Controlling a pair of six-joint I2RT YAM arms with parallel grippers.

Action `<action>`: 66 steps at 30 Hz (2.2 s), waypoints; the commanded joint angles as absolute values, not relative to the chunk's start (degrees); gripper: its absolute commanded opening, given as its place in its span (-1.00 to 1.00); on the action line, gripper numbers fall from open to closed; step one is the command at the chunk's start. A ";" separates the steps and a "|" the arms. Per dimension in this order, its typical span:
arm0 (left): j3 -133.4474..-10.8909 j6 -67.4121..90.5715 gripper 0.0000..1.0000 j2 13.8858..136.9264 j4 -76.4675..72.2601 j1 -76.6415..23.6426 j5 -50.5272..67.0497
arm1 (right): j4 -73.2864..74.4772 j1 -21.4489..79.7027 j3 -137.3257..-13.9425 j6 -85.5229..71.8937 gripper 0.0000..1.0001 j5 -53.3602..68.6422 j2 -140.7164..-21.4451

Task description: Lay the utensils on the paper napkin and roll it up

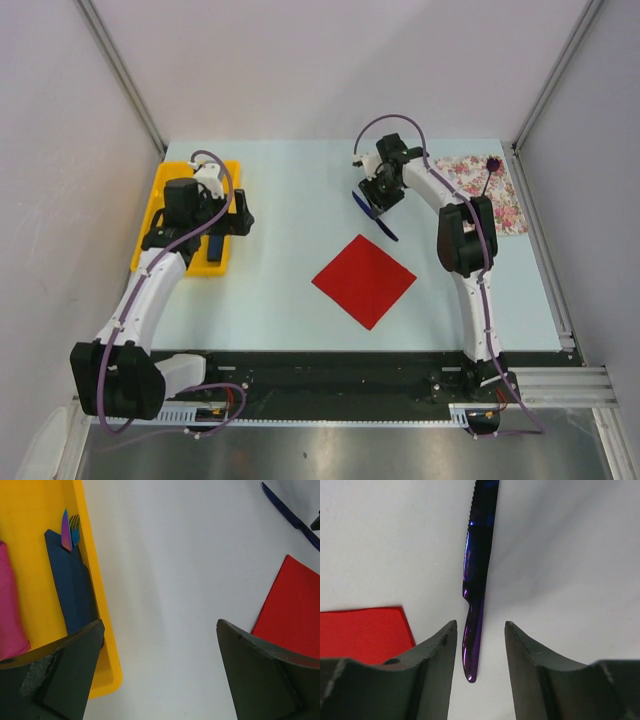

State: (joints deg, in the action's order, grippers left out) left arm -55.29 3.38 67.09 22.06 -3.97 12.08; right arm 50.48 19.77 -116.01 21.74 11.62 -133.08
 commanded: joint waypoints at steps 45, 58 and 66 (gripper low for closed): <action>-56.96 4.57 0.99 68.91 20.04 -4.04 10.63 | 51.50 22.06 -108.65 -8.31 -1.00 4.22 -119.10; -51.77 6.94 0.99 63.72 20.91 -4.04 10.81 | 41.15 31.63 -85.52 -25.31 -1.00 0.09 -105.65; -50.97 6.33 0.99 62.05 21.62 -4.04 10.72 | 36.39 35.68 -81.65 -26.72 -1.00 -7.11 -106.87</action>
State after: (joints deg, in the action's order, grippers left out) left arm -51.05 6.02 63.72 22.00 -3.97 10.68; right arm 41.06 34.85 -81.34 -24.29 -2.13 -108.29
